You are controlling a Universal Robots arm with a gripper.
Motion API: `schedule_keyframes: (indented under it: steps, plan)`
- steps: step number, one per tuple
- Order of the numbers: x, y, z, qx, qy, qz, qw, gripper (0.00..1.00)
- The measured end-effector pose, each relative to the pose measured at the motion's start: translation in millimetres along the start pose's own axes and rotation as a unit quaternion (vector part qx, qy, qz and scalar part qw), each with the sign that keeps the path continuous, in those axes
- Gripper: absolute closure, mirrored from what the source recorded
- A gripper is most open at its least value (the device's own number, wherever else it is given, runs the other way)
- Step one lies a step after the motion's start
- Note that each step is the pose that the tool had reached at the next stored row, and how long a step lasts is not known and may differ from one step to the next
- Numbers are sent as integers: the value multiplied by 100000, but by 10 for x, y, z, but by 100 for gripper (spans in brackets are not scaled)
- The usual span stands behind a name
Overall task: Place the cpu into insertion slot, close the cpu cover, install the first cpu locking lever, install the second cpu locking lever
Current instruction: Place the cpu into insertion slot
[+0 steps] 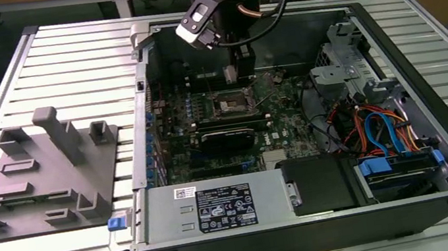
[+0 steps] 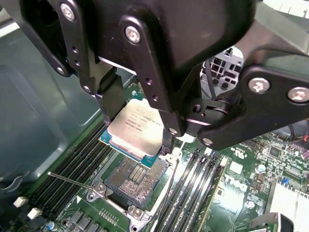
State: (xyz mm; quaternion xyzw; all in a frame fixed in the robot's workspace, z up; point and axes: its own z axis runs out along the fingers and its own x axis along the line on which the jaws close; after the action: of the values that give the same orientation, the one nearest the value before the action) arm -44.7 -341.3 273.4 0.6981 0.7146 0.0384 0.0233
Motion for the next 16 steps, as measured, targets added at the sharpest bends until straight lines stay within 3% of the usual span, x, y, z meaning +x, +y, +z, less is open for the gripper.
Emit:
schedule_keyframes:
  steps: [13,16]
  plan:
    - [0,0,5,7,-12,1,100000,46]
    - [0,-6,30,6,-8,7,100000,46]
